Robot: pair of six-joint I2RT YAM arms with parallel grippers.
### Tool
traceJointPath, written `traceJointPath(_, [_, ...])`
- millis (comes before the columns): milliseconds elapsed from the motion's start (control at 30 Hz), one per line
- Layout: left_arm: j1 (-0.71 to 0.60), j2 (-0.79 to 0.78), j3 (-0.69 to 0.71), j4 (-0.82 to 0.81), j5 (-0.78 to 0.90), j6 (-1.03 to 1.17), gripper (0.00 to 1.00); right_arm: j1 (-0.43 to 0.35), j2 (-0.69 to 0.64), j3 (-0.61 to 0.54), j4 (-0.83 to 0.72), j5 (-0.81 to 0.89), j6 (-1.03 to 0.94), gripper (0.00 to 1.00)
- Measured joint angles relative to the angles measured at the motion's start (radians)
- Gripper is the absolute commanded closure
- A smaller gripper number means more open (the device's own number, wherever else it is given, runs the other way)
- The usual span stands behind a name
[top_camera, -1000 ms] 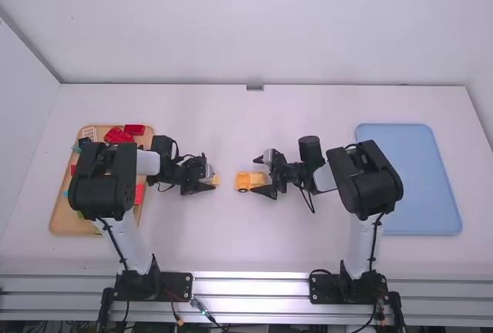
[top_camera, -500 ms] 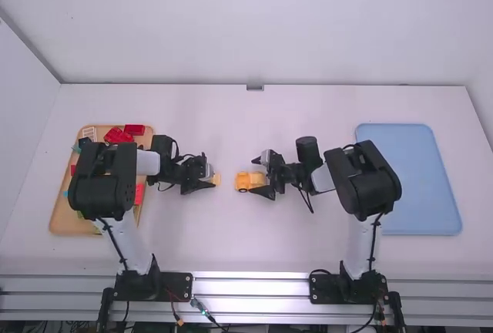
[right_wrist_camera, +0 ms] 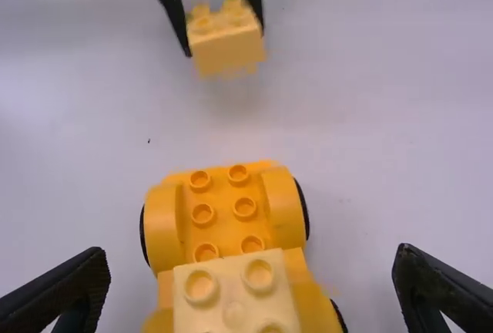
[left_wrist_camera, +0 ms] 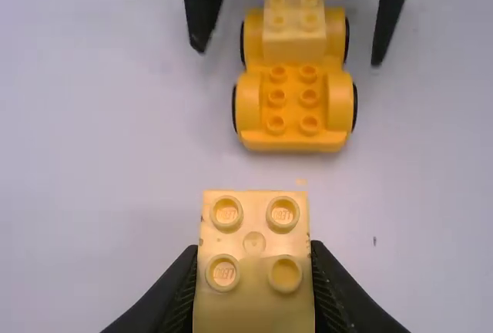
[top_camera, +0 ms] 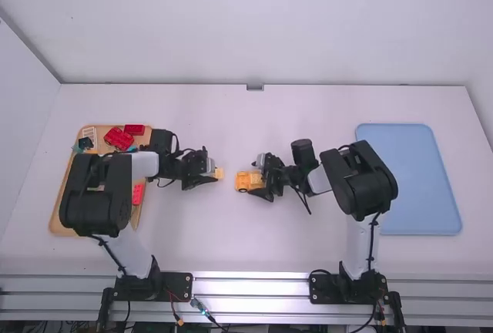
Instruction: Assemble lego blocks to make yellow taxi
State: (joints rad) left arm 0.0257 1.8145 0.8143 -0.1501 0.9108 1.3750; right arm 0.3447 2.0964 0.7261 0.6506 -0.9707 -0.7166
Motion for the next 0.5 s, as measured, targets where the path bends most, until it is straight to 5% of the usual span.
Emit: traceJointPath(500, [-0.248, -0.015, 0.000, 0.174, -0.061, -0.236, 0.85, -0.047, 0.076, 0.000, 0.042, -0.065, -0.102, 0.20])
